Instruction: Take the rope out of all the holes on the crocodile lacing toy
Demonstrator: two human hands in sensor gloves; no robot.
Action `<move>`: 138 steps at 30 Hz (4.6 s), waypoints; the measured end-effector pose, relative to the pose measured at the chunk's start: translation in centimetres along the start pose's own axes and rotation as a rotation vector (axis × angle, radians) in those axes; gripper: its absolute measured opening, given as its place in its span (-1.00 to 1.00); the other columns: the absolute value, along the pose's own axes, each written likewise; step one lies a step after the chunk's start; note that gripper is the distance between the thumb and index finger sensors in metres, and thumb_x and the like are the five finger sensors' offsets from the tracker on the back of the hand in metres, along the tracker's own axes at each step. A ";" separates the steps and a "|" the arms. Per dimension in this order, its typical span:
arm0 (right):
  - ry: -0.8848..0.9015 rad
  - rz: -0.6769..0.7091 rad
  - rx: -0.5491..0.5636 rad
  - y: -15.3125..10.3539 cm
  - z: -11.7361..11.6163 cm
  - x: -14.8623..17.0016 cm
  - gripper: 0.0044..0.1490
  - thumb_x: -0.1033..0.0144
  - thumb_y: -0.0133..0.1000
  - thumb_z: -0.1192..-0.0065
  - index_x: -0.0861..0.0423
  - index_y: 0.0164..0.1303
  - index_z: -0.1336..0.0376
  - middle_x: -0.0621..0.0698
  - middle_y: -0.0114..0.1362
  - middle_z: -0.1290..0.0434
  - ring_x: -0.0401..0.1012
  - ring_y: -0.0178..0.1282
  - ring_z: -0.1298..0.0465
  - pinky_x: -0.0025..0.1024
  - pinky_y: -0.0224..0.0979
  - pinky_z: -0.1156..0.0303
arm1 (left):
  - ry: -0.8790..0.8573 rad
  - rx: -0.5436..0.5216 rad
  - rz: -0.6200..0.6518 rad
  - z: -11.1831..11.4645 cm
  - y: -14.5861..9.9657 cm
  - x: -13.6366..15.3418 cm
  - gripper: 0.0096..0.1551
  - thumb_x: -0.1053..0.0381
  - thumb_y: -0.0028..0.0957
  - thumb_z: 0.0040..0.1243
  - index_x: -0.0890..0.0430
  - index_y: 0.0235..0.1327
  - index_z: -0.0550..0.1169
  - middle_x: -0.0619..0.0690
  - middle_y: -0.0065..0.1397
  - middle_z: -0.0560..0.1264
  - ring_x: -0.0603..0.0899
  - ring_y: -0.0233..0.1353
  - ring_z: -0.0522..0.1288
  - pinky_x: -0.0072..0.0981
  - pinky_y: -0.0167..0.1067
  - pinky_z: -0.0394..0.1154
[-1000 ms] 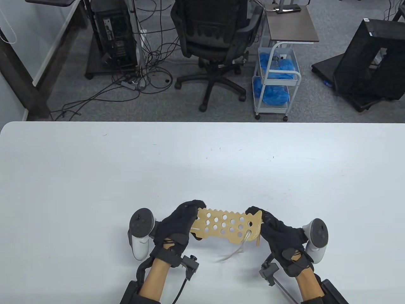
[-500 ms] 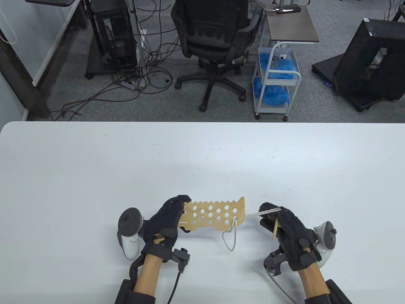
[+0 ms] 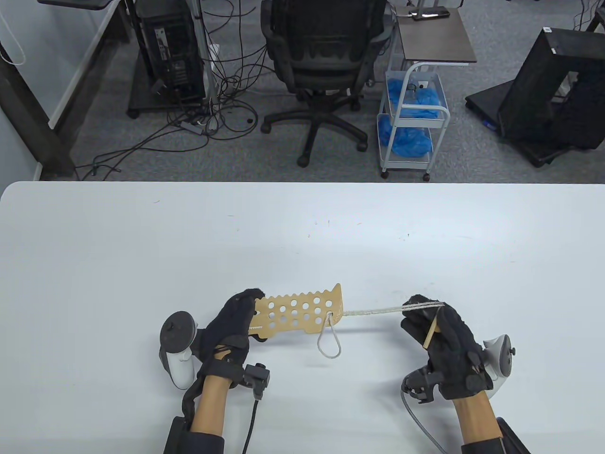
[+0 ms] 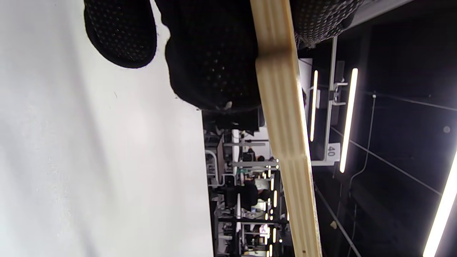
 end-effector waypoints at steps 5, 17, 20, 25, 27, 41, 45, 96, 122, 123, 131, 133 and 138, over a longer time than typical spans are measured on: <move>0.064 0.010 0.032 0.0 0.7 -0.3 -0.49 0.18 0.11 -0.11 0.26 0.10 -0.31 0.29 0.40 -0.35 0.30 0.39 -0.30 0.39 0.32 -0.21 | -0.002 -0.007 -0.006 -0.2 0.0 0.1 -0.46 -0.18 0.15 0.06 -0.04 0.35 0.54 -0.06 0.03 0.68 -0.09 -0.25 0.71 0.11 0.23 0.55; 0.188 0.051 0.069 0.1 2.0 -0.9 -0.49 0.14 0.15 -0.08 0.22 0.15 -0.28 0.24 0.43 -0.33 0.25 0.42 -0.31 0.35 0.36 -0.21 | -0.003 -0.027 -0.026 -0.9 0.1 0.6 -0.46 -0.18 0.15 0.06 -0.04 0.35 0.54 -0.05 0.03 0.68 -0.09 -0.25 0.71 0.11 0.23 0.55; 0.194 0.064 0.075 0.2 2.2 -1.0 -0.49 0.13 0.15 -0.08 0.21 0.15 -0.28 0.23 0.43 -0.33 0.25 0.42 -0.31 0.34 0.37 -0.22 | -0.005 -0.032 -0.031 -1.0 0.1 0.7 -0.45 -0.18 0.15 0.06 -0.04 0.35 0.54 -0.05 0.03 0.68 -0.08 -0.25 0.71 0.11 0.23 0.55; 0.190 0.085 0.080 0.2 2.6 -1.3 -0.49 0.12 0.16 -0.07 0.20 0.16 -0.27 0.22 0.44 -0.32 0.23 0.43 -0.31 0.33 0.38 -0.22 | 0.024 -0.061 -0.028 -1.3 0.1 0.7 -0.46 -0.18 0.15 0.06 -0.04 0.35 0.54 -0.05 0.03 0.68 -0.09 -0.24 0.71 0.11 0.24 0.55; 0.196 0.088 0.080 0.2 2.7 -1.3 -0.49 0.12 0.16 -0.07 0.20 0.16 -0.27 0.22 0.44 -0.32 0.23 0.43 -0.31 0.33 0.38 -0.22 | 0.051 -0.080 -0.025 -1.5 0.0 0.6 -0.46 -0.19 0.15 0.06 -0.05 0.35 0.54 -0.06 0.03 0.69 -0.09 -0.24 0.71 0.10 0.24 0.55; 0.211 0.109 0.072 0.3 3.0 -1.3 -0.49 0.11 0.16 -0.06 0.18 0.18 -0.26 0.20 0.45 -0.32 0.22 0.44 -0.31 0.32 0.39 -0.22 | 0.120 -0.168 -0.069 -2.6 -0.2 1.0 -0.46 -0.18 0.13 0.07 -0.04 0.34 0.55 -0.04 0.02 0.69 -0.08 -0.25 0.71 0.12 0.23 0.55; 0.199 0.109 0.074 0.3 3.1 -1.2 -0.49 0.11 0.16 -0.06 0.18 0.18 -0.26 0.20 0.45 -0.32 0.22 0.44 -0.31 0.32 0.39 -0.22 | 0.220 -0.226 -0.084 -3.0 -0.3 0.9 -0.46 -0.16 0.12 0.10 -0.02 0.32 0.57 -0.02 0.01 0.70 -0.05 -0.26 0.71 0.15 0.21 0.55; -1.384 0.043 0.132 0.8 1.1 -1.3 -0.49 0.31 0.01 -0.24 0.37 0.01 -0.39 0.35 0.44 -0.33 0.41 0.51 -0.06 0.60 0.34 0.15 | 1.252 -0.350 -0.238 -0.7 0.0 -0.8 -0.33 -0.22 0.07 0.12 -0.06 0.46 0.51 0.09 0.45 0.52 0.16 0.29 0.53 0.32 0.33 0.37; -1.723 -0.098 -0.078 1.3 0.2 1.4 -0.30 0.13 0.00 -0.29 0.30 0.24 -0.35 0.42 0.51 -0.26 0.46 0.52 0.01 0.62 0.33 0.23 | 1.161 -0.111 0.076 4.3 -1.0 -3.4 -0.15 -0.34 0.07 0.04 -0.10 0.65 0.25 0.14 0.69 0.24 0.25 0.57 0.27 0.49 0.43 0.17; -1.689 -0.089 -0.070 1.2 0.3 1.2 -0.28 0.11 0.01 -0.28 0.30 0.26 -0.34 0.42 0.53 -0.24 0.46 0.53 0.03 0.62 0.33 0.25 | 1.155 -0.105 0.088 4.4 -1.1 -3.7 -0.14 -0.34 0.07 0.04 -0.10 0.67 0.22 0.15 0.70 0.21 0.25 0.58 0.25 0.50 0.43 0.15; -1.588 0.164 -0.202 -0.3 -3.6 -0.3 -0.14 -0.05 0.05 -0.08 0.09 0.51 -0.02 0.25 0.70 0.22 0.33 0.60 0.42 0.63 0.28 0.51 | 1.229 -0.040 0.248 6.8 -2.6 -6.1 0.04 -0.43 0.05 0.01 -0.07 0.74 0.01 0.16 0.80 -0.06 0.32 0.73 -0.06 0.63 0.46 -0.09; -1.657 0.272 -0.199 -1.0 -5.2 -0.5 -0.09 -0.12 0.05 -0.07 0.06 0.52 0.05 0.22 0.70 0.28 0.31 0.60 0.45 0.63 0.28 0.53 | 1.266 -0.006 0.286 7.5 -2.9 -6.4 0.12 -0.50 0.02 -0.02 -0.08 0.74 -0.08 0.16 0.82 -0.13 0.33 0.75 -0.16 0.66 0.45 -0.16; -1.815 0.371 -0.245 -2.4 -7.9 0.6 0.03 -0.26 0.04 -0.06 0.05 0.52 0.21 0.22 0.68 0.35 0.31 0.58 0.44 0.63 0.29 0.47 | 1.323 0.020 0.301 8.3 -3.1 -6.2 0.18 -0.55 0.00 -0.07 -0.09 0.73 -0.18 0.13 0.82 -0.23 0.32 0.77 -0.27 0.68 0.44 -0.20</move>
Point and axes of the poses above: the tracker on the back of each hand, its own x axis roughly to the little-finger side, its own y axis roughly from the wrist to the fingertips, z = x × y, the point moved 1 cm from there along y, roughly from the wrist to the fingertips
